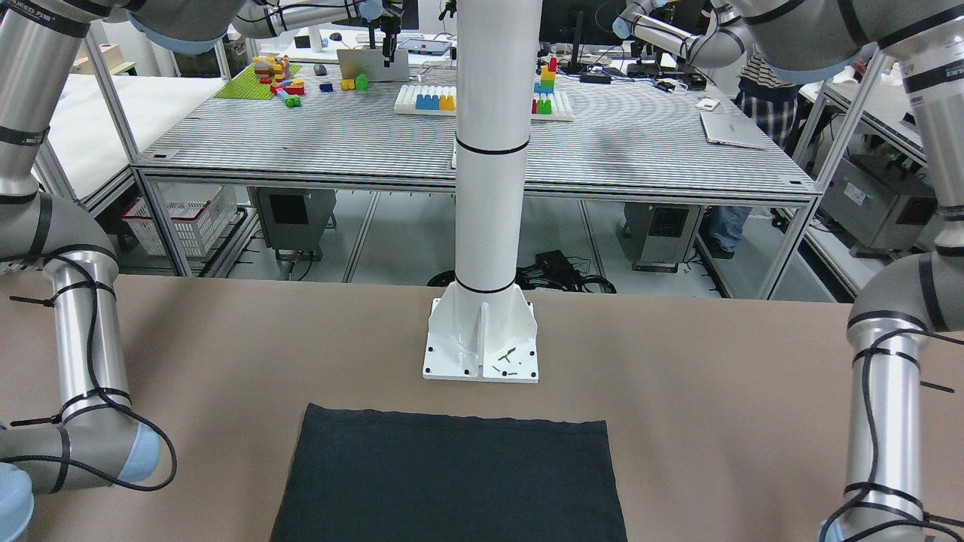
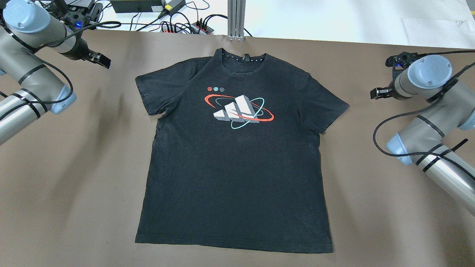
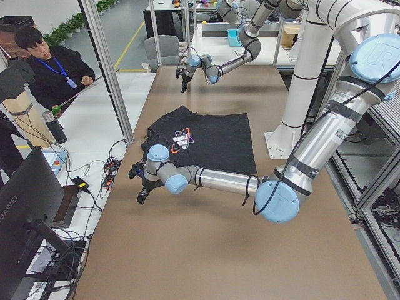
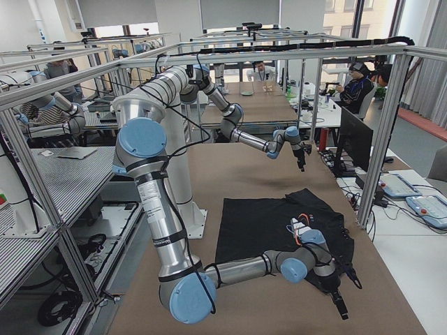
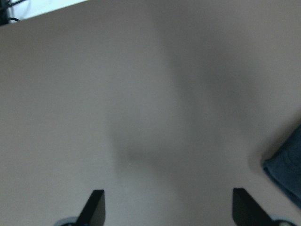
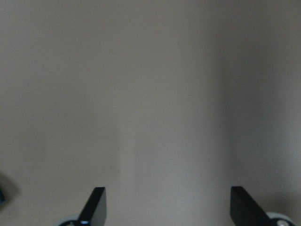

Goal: Fold clothes
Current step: 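Grasp the sleeve nearest the left gripper and fold it inward over the shirt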

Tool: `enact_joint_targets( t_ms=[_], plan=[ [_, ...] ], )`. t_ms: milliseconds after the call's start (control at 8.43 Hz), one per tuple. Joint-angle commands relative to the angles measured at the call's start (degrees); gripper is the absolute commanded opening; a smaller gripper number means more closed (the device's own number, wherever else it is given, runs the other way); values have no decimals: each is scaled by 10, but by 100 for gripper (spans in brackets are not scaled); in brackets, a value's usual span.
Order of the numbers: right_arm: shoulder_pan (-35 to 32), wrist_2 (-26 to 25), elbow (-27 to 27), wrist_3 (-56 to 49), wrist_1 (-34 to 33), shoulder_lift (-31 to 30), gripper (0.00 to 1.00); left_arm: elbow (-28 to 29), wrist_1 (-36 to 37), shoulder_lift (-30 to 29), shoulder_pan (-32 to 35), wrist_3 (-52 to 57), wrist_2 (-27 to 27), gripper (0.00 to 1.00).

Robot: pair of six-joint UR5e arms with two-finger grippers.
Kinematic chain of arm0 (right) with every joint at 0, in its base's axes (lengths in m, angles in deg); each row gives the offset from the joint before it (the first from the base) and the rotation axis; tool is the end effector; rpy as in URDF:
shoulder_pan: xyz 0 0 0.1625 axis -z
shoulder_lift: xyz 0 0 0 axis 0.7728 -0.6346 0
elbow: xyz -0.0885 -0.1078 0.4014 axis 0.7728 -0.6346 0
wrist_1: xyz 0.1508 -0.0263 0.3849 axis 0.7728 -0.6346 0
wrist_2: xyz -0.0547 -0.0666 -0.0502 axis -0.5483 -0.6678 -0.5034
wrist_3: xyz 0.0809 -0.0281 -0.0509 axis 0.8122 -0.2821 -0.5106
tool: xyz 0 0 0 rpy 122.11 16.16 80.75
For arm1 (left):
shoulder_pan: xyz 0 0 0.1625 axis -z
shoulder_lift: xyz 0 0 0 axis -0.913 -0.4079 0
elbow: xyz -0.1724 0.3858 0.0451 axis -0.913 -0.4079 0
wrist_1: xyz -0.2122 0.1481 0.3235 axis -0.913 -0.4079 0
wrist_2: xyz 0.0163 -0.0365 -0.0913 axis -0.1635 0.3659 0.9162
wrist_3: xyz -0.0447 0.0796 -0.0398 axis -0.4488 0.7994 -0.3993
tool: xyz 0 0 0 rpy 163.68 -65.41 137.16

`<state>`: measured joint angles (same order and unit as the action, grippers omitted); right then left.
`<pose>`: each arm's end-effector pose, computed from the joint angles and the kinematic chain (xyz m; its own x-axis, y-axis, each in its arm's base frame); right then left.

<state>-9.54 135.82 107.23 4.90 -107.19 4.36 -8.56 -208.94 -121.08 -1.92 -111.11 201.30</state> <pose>-0.2438 -0.6592 0.5047 0.8815 0.0228 0.4716 -0.2085 0.9149 0.3456 0.2619 -0.7414 0.4584 0.7355 0.2565 -0.6271 0.0737 0.8898 0.4504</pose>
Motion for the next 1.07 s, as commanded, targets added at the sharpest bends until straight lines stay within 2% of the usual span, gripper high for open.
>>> enact_joint_targets(
  t_ms=[0, 237, 356, 474, 593, 712, 949],
  plan=[
    [15, 8, -2, 10, 3, 8, 93, 58, -43, -34, -37, -78, 17, 95],
    [17, 8, -2, 9, 3, 8, 93, 112, -59, -83, -61, -100, 17, 95],
    [17, 7, -2, 9, 3, 8, 93, 140, -90, -90, -62, -100, 17, 94],
    [19, 7, -2, 9, 3, 7, 93, 150, -91, -91, -65, -100, 16, 94],
    [21, 7, -2, 9, 4, 7, 93, 152, -92, -92, -70, -100, 16, 90],
    [22, 6, -2, 9, 4, 7, 93, 152, -92, -94, -70, -100, 17, 74],
    [22, 6, -2, 9, 4, 7, 93, 151, -92, -98, -70, -101, 17, 34]
  ],
)
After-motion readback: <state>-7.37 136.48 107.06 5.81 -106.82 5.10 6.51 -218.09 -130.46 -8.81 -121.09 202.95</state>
